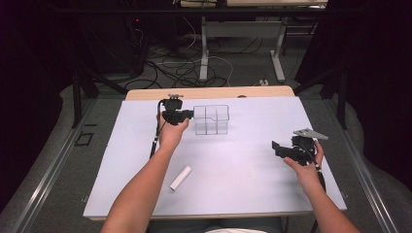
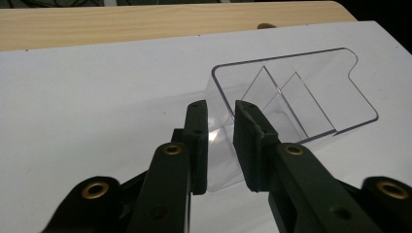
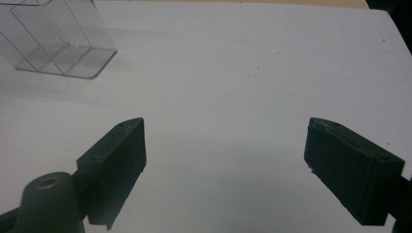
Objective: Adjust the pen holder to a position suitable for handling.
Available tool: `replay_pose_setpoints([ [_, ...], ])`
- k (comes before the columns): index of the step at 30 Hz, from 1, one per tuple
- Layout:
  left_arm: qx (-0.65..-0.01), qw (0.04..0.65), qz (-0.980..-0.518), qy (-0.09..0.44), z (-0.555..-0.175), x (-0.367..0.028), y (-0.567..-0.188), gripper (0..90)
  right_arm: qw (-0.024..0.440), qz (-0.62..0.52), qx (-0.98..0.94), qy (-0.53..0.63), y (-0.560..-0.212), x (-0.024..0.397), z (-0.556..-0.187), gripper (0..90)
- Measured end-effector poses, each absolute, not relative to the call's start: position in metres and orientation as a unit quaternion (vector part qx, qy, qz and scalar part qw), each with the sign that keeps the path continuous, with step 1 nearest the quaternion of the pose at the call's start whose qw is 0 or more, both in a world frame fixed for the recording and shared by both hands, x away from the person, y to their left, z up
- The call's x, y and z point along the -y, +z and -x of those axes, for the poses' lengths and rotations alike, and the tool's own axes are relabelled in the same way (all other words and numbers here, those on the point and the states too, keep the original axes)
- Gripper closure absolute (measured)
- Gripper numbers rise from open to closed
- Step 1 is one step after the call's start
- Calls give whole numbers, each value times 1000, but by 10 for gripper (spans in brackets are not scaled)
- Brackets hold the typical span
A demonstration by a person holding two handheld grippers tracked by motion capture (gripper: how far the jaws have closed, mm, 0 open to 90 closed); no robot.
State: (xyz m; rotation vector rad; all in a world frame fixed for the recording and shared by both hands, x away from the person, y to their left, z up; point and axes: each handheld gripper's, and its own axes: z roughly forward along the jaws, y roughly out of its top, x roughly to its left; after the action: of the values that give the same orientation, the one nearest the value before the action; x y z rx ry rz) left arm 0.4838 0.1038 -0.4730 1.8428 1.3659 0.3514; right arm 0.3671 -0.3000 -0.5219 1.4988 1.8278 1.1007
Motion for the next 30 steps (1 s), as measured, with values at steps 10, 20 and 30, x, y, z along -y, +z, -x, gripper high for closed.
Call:
replay_pose_setpoints([
  [10,-525,404,-737,136,-468,-111,-465,626,261,-550,-681,407,-522,299,-368,147],
  [20,-510,425,-735,138,-443,-127,-464,500,262,-553,-678,407,-522,301,-367,147],
  [30,-497,425,-744,138,-409,-144,-470,406,262,-554,-677,408,-522,301,-366,147],
])
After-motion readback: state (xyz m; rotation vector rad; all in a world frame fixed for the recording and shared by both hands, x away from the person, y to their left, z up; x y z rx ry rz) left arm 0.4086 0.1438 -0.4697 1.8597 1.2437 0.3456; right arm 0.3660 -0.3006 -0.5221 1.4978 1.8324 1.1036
